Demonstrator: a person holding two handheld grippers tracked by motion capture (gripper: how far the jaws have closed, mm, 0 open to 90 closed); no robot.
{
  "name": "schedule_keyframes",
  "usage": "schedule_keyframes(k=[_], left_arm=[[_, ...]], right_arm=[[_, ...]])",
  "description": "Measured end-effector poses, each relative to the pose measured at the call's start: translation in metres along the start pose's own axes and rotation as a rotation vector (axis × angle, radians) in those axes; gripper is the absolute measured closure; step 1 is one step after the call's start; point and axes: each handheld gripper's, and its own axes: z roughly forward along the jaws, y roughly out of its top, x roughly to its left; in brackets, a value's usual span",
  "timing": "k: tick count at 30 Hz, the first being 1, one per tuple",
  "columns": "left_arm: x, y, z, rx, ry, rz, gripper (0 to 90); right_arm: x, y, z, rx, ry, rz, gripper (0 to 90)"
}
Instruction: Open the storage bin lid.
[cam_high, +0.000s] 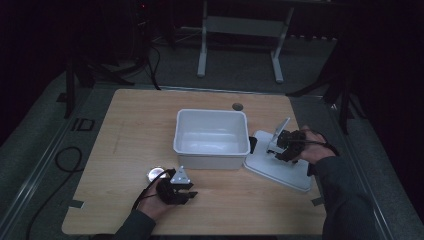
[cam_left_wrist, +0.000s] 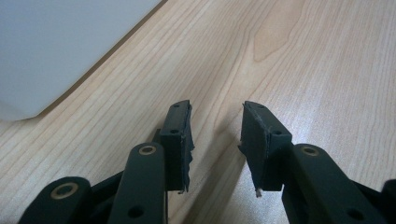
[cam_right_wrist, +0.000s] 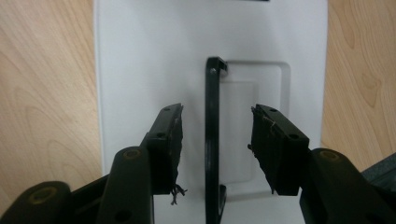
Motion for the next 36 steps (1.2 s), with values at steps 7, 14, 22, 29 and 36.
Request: schedule_keyframes(k=[7,14,22,29,36], left_arm=[[0.000,0.000,0.000,-0.001,-0.003,-0.005,63.1],[0.001,0.000,0.000,-0.001,-0.009,-0.008,62.8],[0.001,0.000,0.000,0.000,-0.008,-0.006,62.8],[0.001,0.000,0.000,0.001,-0.006,-0.005,62.9],[0.002,0.001,0.000,0.001,-0.007,-0.002,62.8]], right_arm=[[0.010,0.004,-0.005,-0.028,-0.001,-0.023,51.2],[0.018,0.006,-0.011,-0.066,0.020,-0.022,50.8],[0.030,0.009,-0.014,-0.086,0.015,-0.028,50.4],[0.040,0.010,-0.014,-0.112,0.015,-0.040,50.0],[0.053,0.008,-0.009,-0.148,0.031,-0.040,49.4]])
